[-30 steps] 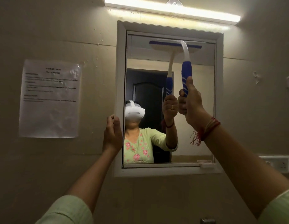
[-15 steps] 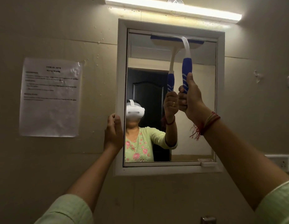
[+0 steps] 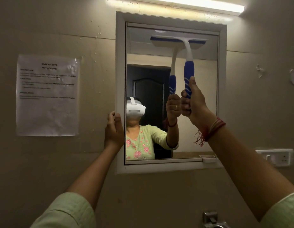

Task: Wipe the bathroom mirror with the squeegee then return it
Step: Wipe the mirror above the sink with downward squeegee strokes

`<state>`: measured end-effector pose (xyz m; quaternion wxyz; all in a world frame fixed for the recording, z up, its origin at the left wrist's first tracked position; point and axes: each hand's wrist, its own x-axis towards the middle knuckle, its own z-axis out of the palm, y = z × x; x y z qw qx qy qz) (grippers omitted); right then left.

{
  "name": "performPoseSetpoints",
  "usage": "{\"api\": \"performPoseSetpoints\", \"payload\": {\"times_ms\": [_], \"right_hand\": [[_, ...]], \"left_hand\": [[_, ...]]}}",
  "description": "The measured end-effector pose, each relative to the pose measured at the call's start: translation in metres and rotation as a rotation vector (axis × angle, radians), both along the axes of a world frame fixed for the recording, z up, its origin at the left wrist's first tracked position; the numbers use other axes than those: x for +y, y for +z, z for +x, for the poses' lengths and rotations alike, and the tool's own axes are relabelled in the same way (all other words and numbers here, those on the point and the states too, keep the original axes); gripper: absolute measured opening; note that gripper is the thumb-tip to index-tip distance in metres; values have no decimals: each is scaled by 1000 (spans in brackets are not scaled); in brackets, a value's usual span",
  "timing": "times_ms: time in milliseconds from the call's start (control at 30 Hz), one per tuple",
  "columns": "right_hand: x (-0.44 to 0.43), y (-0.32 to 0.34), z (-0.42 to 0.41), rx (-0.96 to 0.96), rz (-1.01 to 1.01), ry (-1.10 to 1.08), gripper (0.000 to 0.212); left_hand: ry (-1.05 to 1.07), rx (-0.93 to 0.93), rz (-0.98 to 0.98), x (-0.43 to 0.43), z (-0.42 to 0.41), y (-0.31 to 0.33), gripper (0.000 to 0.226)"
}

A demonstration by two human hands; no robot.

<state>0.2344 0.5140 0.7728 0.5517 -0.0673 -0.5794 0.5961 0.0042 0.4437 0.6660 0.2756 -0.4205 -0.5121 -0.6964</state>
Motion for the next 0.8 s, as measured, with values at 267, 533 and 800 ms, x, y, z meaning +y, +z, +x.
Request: {"api": "performPoseSetpoints", "payload": {"times_ms": [267, 533, 800], "right_hand": [[3, -26, 5, -2, -23, 113, 55], [-1, -40, 13, 12, -86, 415, 83], [5, -72, 15, -30, -87, 328, 76]], "left_hand": [[17, 4, -7, 0, 0, 0, 34], [20, -15, -20, 0, 0, 0, 35], [7, -43, -37, -2, 1, 0, 41]]}}
